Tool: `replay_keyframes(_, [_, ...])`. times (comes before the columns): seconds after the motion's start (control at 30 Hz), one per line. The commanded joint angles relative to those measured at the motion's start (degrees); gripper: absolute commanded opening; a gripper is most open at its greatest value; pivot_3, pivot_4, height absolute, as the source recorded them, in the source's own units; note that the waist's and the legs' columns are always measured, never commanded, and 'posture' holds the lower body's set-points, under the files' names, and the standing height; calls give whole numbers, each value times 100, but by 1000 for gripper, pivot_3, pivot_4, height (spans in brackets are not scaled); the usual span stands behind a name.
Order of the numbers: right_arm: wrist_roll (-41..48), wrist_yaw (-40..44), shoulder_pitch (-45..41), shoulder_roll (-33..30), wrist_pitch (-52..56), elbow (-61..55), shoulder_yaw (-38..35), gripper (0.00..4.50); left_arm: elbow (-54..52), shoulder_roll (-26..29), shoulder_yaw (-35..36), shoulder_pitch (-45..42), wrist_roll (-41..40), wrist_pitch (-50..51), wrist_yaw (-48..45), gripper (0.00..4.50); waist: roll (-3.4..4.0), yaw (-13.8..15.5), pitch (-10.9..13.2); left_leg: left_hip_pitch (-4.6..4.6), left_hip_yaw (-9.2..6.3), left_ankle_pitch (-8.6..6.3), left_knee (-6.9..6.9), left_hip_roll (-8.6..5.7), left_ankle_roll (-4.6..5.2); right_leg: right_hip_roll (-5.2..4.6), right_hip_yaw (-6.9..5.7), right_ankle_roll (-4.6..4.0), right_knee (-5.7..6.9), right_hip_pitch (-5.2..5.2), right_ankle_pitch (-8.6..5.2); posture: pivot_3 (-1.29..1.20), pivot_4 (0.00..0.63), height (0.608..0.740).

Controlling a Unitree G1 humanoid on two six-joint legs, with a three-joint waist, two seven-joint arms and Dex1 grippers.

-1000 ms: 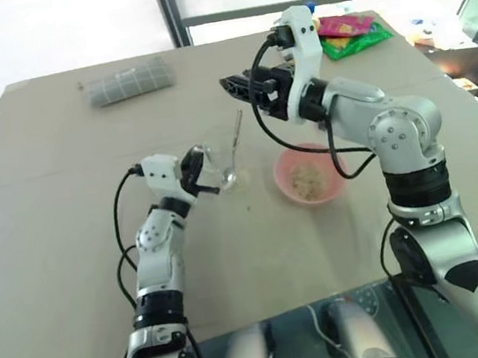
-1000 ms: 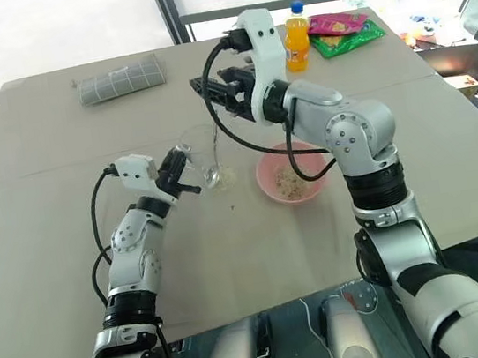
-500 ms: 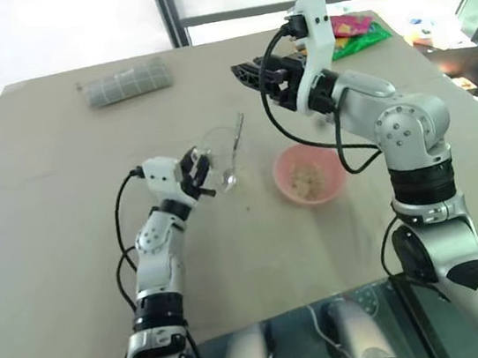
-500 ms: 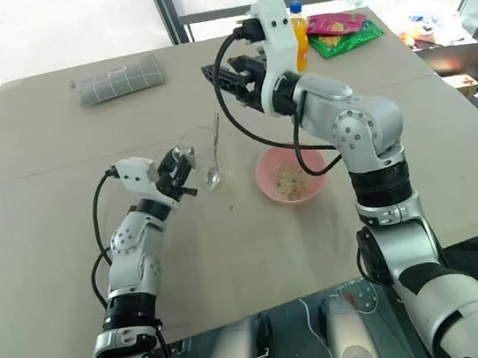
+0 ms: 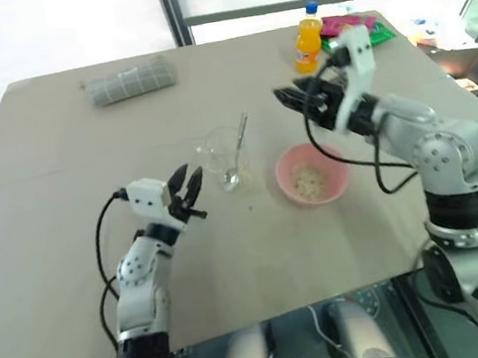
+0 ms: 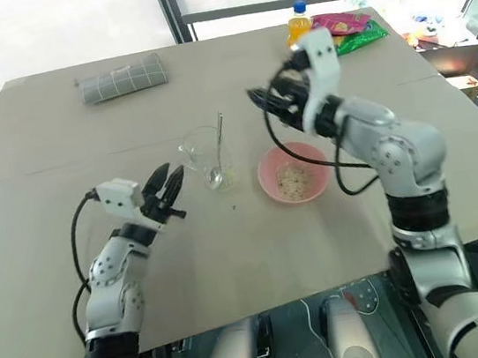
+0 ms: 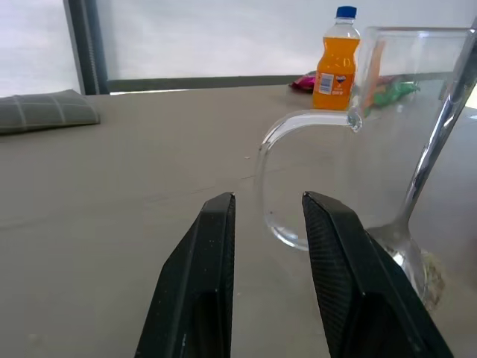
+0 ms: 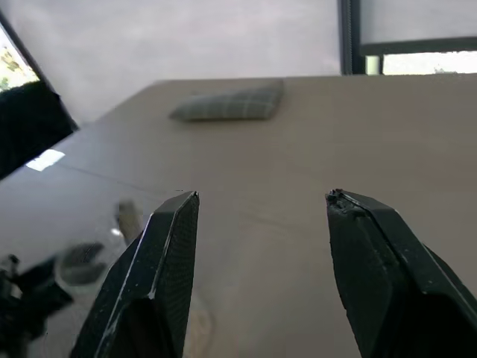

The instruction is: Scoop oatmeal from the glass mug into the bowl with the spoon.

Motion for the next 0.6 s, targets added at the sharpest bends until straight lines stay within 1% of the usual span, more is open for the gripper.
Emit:
replay_keyframes(0.03, [-196,832,1102,-584,-965,-564,-559,2728,-1085,173,167,745,-118,276,66,1434,2,-13,1,-1,5,-2,-1,-1,1,-4,3,1,-6,-1,-1,0,150,740])
replay_keyframes(0.1, [-286,1034,1712,-863,-1273,-584,-874,2728,-1398,271,360,1193,-186,526,132,1434,5,-24,4,0,10,-4,-2,-1,5,-8,3,2,-6,-2,-2,0,150,740])
replay_keyframes(0.2, [-675,1891,2899,-1530,-2022,-619,-1025,2728,-1784,453,646,1849,-437,709,-45,1434,5,-20,5,6,9,-4,-2,1,5,-6,2,-19,-3,-2,-16,0,150,740])
replay_keyframes(0.23, [-640,2071,3227,-1600,-2160,-633,-1131,2728,-1888,489,709,2030,-517,753,-83,1968,5,-15,5,10,9,-4,-2,3,5,-2,2,-20,-3,-1,-17,0,150,740])
replay_keyframes(0.27, [-545,2170,3553,-1606,-2199,-617,-1268,2970,-1993,509,756,2236,-591,783,-133,2327,4,-13,5,12,6,-4,-2,7,5,2,1,-18,-2,-1,-20,0,150,740])
replay_keyframes(0.3, [-456,2376,3900,-1610,-2295,-609,-1345,3259,-2096,522,757,2462,-633,803,-200,2717,5,-14,5,14,6,-4,-2,12,5,7,1,-15,-3,0,-22,0,150,740])
replay_keyframes(0.33, [-474,2559,4185,-1617,-2442,-584,-1334,3579,-2182,537,708,2655,-613,830,-239,3252,5,-17,5,15,7,-5,0,18,4,12,2,-1,-3,0,-30,0,150,740])
replay_keyframes(0.4, [-752,2841,4612,-1643,-2889,-490,-1169,4479,-2308,537,562,2961,-496,864,-268,4212,8,-26,5,20,8,-5,3,22,4,13,3,1,-1,2,-31,0,150,740])
replay_keyframes(0.43, [-851,2904,4747,-1606,-3060,-423,-1103,4500,-2352,496,505,3063,-418,813,-246,4438,11,-31,3,22,11,-5,5,23,3,12,4,0,0,2,-31,0,150,740])
replay_keyframes(0.53, [-912,2938,4906,-1434,-3351,-149,-1126,4500,-2371,479,306,3195,-39,884,-28,4438,10,-28,3,25,13,-10,10,26,-5,10,4,0,0,0,-31,0,150,740])
replay_keyframes(0.6, [-820,2937,4874,-1375,-3337,-51,-1218,4500,-2383,435,305,3184,-110,984,35,4438,10,-16,3,23,12,-20,12,26,-23,11,4,-1,0,-2,-31,0,150,740])
